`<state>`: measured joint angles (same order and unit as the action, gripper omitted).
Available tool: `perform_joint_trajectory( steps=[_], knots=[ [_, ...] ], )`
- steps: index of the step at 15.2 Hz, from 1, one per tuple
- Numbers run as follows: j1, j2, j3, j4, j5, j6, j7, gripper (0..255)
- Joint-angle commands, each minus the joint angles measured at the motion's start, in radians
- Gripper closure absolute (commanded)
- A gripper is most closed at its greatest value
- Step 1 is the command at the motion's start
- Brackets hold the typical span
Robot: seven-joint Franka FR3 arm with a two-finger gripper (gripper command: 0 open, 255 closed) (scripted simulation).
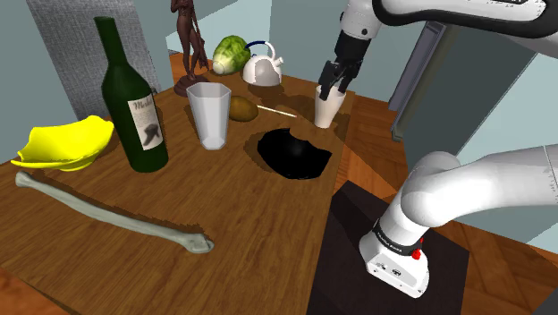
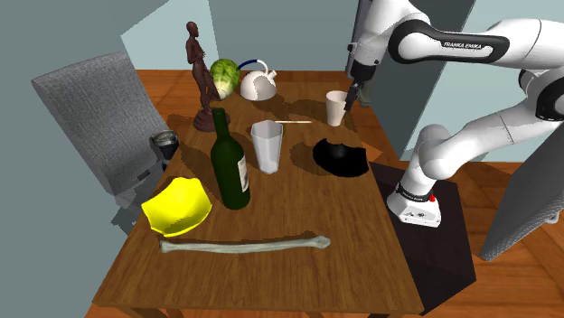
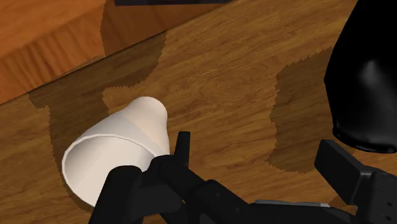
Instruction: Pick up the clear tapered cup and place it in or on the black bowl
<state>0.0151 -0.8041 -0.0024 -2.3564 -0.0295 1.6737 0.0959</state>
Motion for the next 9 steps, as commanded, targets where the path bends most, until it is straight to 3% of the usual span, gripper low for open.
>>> perform_joint_trajectory(
  steps=[1,9],
  knots=[
    [0.0,0.0,0.0,0.0,0.0,0.0,0.0,0],
    [0.034,0.243,0.107,0.169,0.088,0.066,0.149,0]
  ],
)
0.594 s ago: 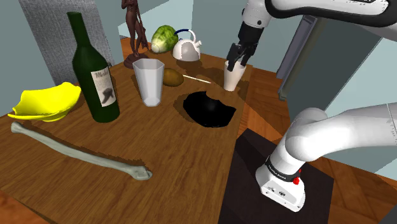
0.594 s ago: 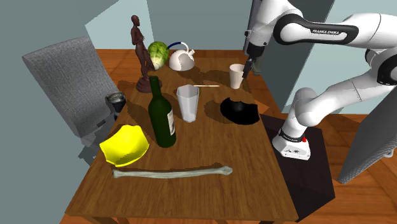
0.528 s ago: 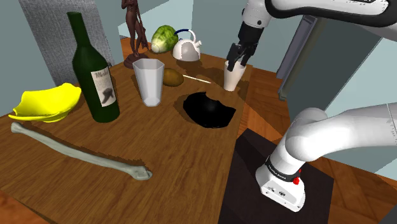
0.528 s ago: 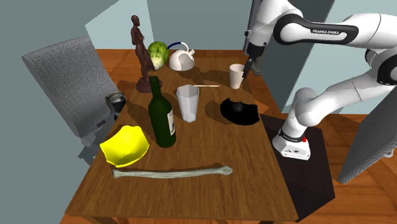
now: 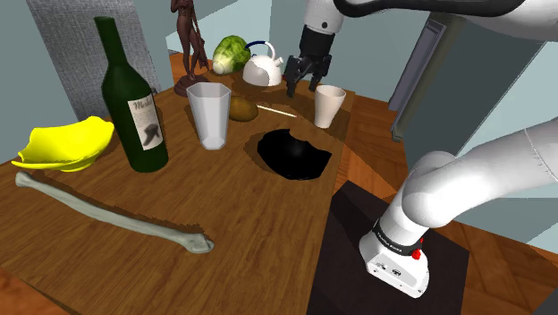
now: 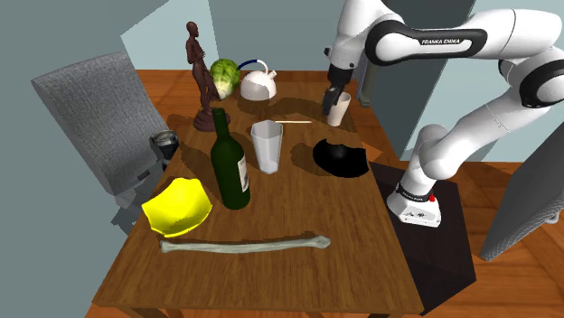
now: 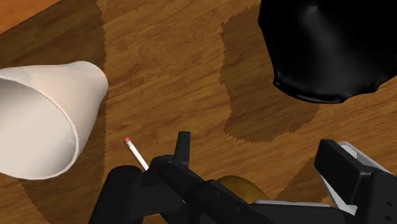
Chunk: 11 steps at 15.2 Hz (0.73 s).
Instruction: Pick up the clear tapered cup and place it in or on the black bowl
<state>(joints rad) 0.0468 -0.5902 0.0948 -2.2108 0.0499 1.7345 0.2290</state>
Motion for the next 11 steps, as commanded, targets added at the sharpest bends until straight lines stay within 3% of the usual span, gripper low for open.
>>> perform_joint_trajectory(
  steps=[1,11],
  knots=[
    [0.005,0.061,0.022,0.05,0.016,0.011,0.033,0],
    [0.032,0.404,0.131,0.38,0.039,0.029,0.213,0]
  ],
)
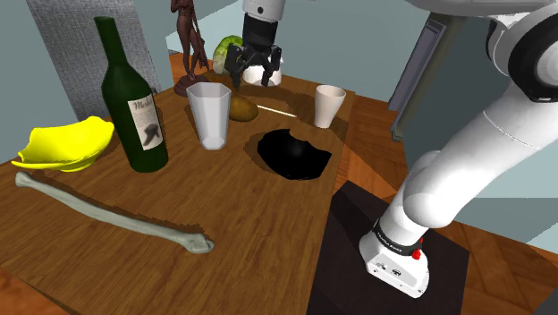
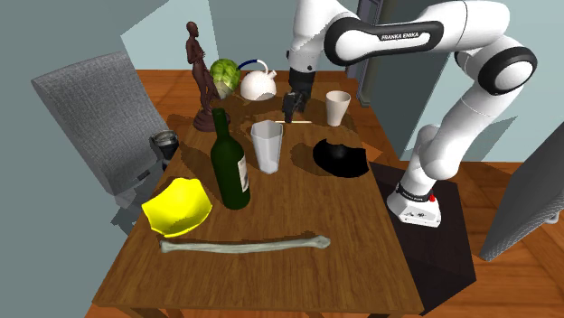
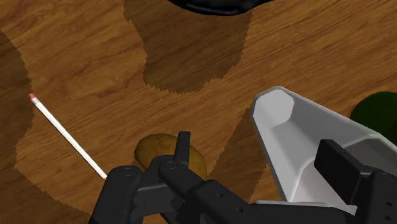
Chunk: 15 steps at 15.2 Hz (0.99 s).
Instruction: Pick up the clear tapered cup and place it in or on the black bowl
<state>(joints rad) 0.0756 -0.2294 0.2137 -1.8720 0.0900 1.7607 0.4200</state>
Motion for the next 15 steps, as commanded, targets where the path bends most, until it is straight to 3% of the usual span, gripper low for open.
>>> perform_joint_trajectory(
  steps=[1,4,11,15],
  knots=[
    [0.007,0.08,0.022,0.083,-0.005,-0.001,0.04,0],
    [0.018,0.161,0.04,0.175,-0.014,-0.011,0.08,0],
    [0.021,0.164,0.043,0.076,-0.014,0.09,0.079,0],
    [0.021,0.164,0.043,0.076,-0.014,0.09,0.079,0]
  ],
)
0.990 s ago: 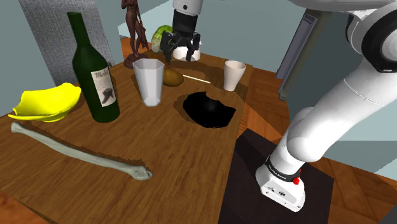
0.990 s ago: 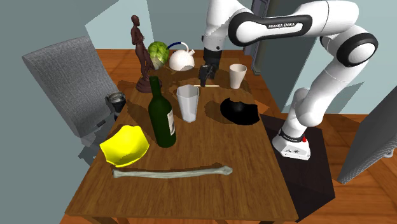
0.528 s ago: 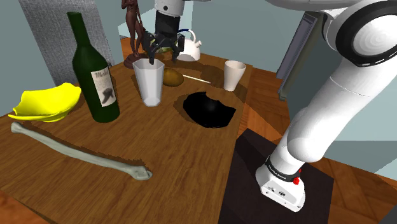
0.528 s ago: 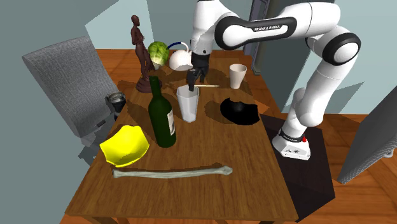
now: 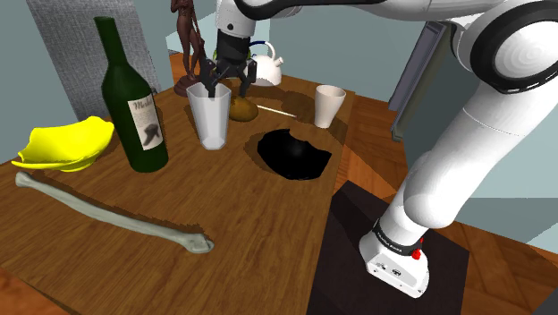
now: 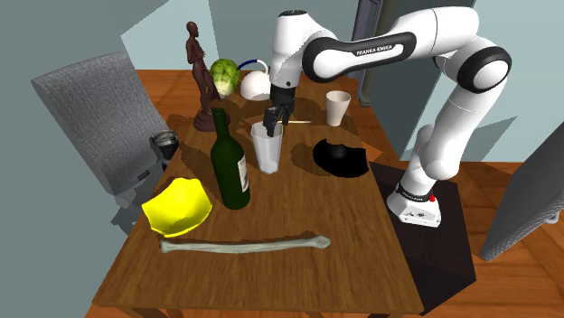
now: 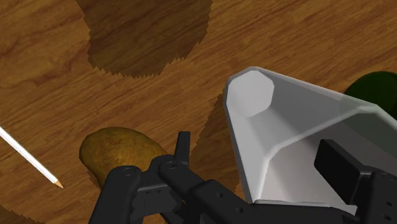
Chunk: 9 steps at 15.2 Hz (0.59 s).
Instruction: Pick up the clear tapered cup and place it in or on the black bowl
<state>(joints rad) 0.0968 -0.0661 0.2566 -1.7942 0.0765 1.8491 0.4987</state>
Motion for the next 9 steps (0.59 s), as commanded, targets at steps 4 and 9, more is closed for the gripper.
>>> perform_joint_trajectory(
  steps=[4,9],
  knots=[
    [0.0,0.0,0.0,-0.001,0.0,0.002,0.0,0],
    [0.0,0.0,0.0,-0.001,0.0,0.002,0.0,255]
  ],
)
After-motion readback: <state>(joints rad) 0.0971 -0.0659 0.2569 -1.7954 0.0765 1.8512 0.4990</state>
